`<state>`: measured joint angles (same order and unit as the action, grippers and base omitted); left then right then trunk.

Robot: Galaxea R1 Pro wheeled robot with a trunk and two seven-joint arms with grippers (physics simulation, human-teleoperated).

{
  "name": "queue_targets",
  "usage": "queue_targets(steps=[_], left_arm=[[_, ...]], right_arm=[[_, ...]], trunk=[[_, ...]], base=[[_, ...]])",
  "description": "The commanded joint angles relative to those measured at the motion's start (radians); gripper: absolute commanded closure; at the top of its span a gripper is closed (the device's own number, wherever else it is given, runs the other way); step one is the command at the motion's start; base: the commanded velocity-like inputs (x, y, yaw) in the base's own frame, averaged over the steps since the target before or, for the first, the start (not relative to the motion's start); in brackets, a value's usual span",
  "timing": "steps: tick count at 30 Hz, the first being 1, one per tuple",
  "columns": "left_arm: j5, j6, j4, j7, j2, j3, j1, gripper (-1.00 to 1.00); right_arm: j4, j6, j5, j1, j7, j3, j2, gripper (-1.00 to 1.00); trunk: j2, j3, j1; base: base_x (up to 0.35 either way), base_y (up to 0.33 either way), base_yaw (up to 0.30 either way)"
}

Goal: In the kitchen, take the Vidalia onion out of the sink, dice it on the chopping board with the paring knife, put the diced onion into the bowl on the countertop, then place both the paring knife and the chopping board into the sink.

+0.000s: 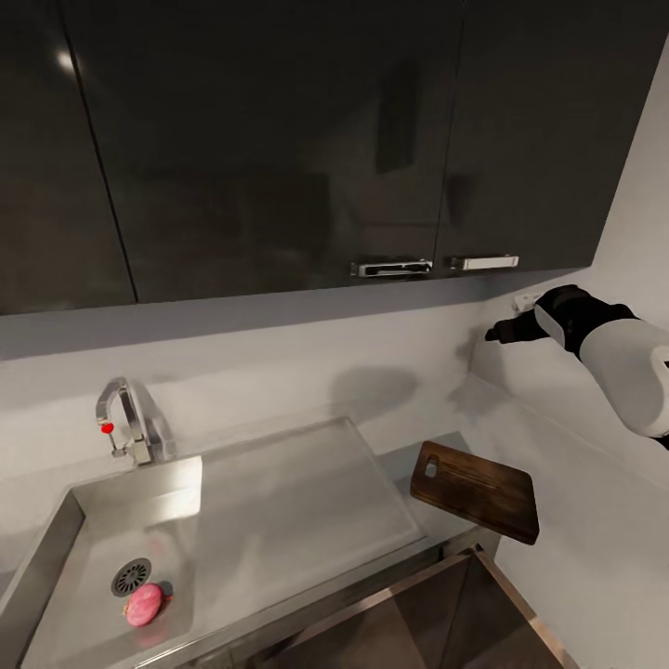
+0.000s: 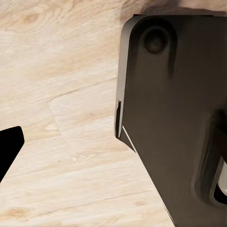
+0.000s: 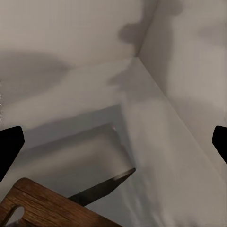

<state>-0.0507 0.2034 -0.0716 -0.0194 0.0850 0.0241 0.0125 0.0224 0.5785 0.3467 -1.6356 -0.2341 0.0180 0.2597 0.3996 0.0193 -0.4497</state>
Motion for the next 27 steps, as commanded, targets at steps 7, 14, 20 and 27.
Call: queue_targets(steps=[7, 14, 20, 27], left_arm=[[-0.005, 0.007, -0.002, -0.002, 0.000, 0.002, 0.000, -1.00], [-0.005, 0.007, -0.002, -0.002, -0.001, 0.002, 0.000, -1.00], [-0.005, 0.006, -0.002, -0.001, -0.002, 0.001, 0.000, -1.00], [-0.006, 0.003, -0.003, -0.001, -0.003, 0.001, 0.000, -1.00]], right_arm=[[0.002, 0.004, 0.011, 0.000, -0.025, 0.002, 0.001, -1.00], [0.002, 0.004, 0.011, 0.000, -0.026, 0.002, 0.003, -1.00], [0.002, 0.004, 0.011, 0.000, -0.030, 0.002, 0.003, -1.00], [0.003, 0.003, 0.012, 0.000, -0.028, 0.002, 0.002, -1.00]], trunk=[[0.000, 0.000, 0.000], [0.000, 0.000, 0.000], [0.000, 0.000, 0.000], [0.000, 0.000, 0.000]], base=[[0.000, 0.000, 0.000], [0.000, 0.000, 0.000], [0.000, 0.000, 0.000], [0.000, 0.000, 0.000]])
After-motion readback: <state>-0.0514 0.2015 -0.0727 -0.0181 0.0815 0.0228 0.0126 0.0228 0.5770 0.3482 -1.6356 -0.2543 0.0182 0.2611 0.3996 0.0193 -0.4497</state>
